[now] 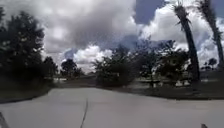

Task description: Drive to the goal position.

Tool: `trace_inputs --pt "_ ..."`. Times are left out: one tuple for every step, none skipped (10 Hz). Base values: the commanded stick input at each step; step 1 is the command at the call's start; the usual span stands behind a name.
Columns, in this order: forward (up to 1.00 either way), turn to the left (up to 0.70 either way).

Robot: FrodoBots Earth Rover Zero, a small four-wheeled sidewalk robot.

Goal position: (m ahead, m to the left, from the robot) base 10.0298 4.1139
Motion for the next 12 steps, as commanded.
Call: trace_inputs --pt "0.85 0.34" --pt "0.85 0.26" --pt "0.85 0.09" --pt "0.85 0.00" --pt "0.85 0.00" --pt "0.85 0.00" --pt "0.85 0.00" --pt "0.85 0.00" --pt "0.85 0.00" --pt "0.85 0.00" --pt "0.85 0.09" --pt "0.85 0.23"
